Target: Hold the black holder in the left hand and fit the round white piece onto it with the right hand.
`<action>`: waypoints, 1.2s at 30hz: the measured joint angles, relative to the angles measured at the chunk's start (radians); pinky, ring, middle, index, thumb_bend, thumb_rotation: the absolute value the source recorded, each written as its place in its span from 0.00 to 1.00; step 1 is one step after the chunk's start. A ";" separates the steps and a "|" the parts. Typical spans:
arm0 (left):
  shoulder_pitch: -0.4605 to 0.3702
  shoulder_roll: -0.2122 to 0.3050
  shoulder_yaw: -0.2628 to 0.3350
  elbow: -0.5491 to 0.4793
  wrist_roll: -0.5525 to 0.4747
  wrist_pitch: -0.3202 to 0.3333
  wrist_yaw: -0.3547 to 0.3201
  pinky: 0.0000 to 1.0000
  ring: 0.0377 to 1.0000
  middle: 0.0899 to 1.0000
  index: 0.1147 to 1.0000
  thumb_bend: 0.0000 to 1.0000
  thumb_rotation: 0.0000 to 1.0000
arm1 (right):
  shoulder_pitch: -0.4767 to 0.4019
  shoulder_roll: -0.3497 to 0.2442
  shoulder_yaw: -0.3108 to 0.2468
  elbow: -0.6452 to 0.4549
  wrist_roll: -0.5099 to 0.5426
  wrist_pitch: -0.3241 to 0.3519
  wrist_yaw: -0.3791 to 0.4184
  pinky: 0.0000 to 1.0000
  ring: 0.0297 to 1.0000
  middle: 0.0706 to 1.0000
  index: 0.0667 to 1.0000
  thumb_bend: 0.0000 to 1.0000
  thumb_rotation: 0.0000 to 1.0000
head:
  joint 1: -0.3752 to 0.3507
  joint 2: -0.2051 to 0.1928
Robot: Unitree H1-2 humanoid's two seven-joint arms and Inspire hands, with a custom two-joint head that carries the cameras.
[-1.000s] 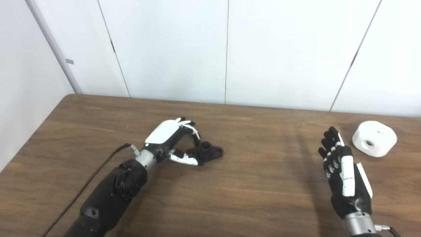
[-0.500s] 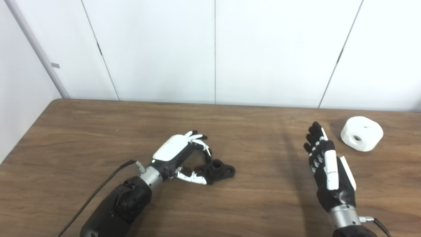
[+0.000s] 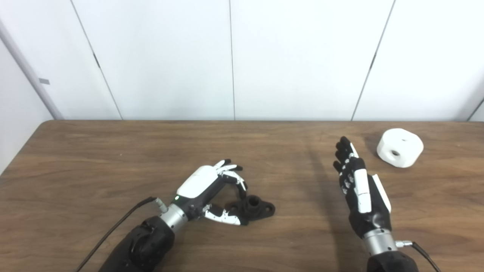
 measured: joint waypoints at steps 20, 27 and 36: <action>-0.022 0.003 0.008 0.104 0.061 -0.083 0.086 0.99 0.87 0.63 0.41 0.52 0.05 | 0.023 0.011 -0.003 -0.109 -0.007 0.018 -0.016 0.94 0.97 0.94 0.91 0.43 0.78 | -0.044 0.008; -0.026 0.003 0.009 0.110 0.060 -0.085 0.086 0.97 0.87 0.63 0.41 0.52 0.05 | 0.009 -0.006 -0.038 -0.138 -0.140 -0.020 -0.085 0.72 0.82 0.79 0.75 0.51 0.44 | -0.055 0.006; -0.024 0.003 0.009 0.109 0.061 -0.084 0.086 0.96 0.86 0.64 0.41 0.52 0.05 | -0.093 -0.080 -0.146 -0.140 -0.291 -0.131 -0.184 0.63 0.74 0.73 0.69 0.60 0.34 | -0.080 0.003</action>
